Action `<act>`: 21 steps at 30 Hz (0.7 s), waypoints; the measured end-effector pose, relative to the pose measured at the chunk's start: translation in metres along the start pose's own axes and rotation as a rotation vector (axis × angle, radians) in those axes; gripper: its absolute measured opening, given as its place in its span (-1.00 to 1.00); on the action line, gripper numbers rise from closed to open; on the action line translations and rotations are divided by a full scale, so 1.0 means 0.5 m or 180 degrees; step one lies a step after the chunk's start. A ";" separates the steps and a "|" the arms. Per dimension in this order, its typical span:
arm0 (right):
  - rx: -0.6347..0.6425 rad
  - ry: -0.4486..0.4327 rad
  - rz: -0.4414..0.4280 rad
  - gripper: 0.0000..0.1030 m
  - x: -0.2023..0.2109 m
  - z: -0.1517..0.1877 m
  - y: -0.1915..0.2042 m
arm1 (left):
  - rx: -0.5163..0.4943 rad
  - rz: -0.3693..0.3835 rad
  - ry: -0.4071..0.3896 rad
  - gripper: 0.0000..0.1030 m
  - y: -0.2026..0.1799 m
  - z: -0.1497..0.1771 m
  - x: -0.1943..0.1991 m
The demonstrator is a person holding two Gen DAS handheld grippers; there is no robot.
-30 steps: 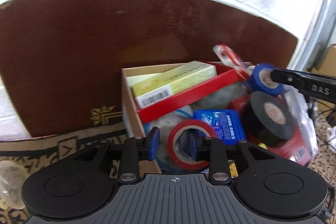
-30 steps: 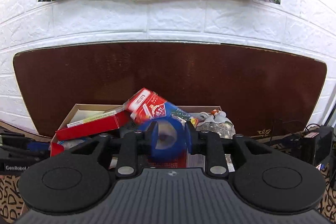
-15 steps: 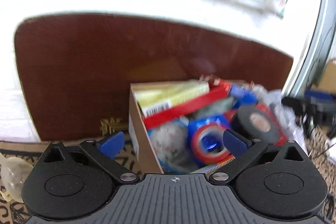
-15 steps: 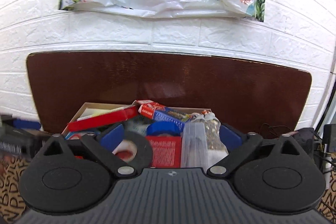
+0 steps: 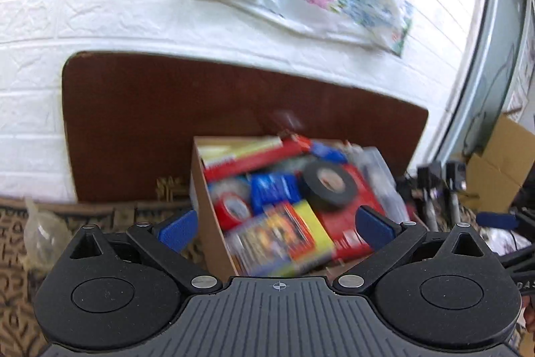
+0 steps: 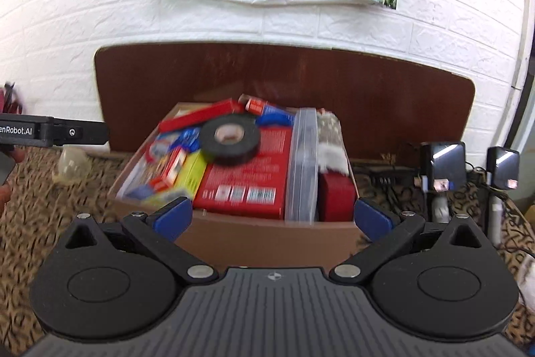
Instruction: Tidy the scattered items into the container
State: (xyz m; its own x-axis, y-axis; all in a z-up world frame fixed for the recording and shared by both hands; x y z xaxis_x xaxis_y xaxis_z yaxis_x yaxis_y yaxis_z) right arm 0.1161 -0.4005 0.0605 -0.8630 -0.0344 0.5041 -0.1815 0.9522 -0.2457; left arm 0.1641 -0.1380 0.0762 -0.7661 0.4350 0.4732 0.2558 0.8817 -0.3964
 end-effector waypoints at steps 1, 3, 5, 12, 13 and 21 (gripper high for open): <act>0.0025 0.0001 0.0001 0.99 0.012 0.004 0.003 | -0.0012 -0.0111 0.0017 1.00 -0.009 0.017 0.012; 0.0065 0.0004 0.0009 0.99 0.038 0.012 0.008 | -0.0026 -0.0304 -0.0008 1.00 -0.026 0.056 0.037; 0.0083 0.0000 0.0008 0.99 0.061 0.022 0.010 | -0.0029 -0.0353 -0.0014 1.00 -0.038 0.092 0.057; 0.0071 0.0088 0.0033 0.99 0.110 0.067 0.010 | -0.0139 -0.0465 0.0263 1.00 -0.086 0.167 0.056; 0.0071 0.0098 0.0028 0.99 0.115 0.072 0.010 | -0.0158 -0.0475 0.0272 1.00 -0.092 0.170 0.053; 0.0011 0.0211 -0.0004 0.99 0.119 0.103 0.011 | -0.0128 -0.0530 0.0263 1.00 -0.116 0.182 0.062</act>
State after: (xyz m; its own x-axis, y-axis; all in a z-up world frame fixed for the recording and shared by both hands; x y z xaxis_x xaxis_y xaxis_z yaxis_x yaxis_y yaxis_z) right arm 0.0392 -0.4131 0.0466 -0.8296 -0.0153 0.5581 -0.1842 0.9512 -0.2477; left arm 0.0721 -0.1924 0.0424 -0.7493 0.2945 0.5931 0.1541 0.9486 -0.2763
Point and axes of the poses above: each gripper's, at about its wrist camera, not at the fingertips, and x roughly against the way its jaws point, y to its left, z to its underside, the point moved 2 cm from there along -x, roughly the way its jaws point, and after that the axes turned 13 degrees about x, right-handed, at the moved point
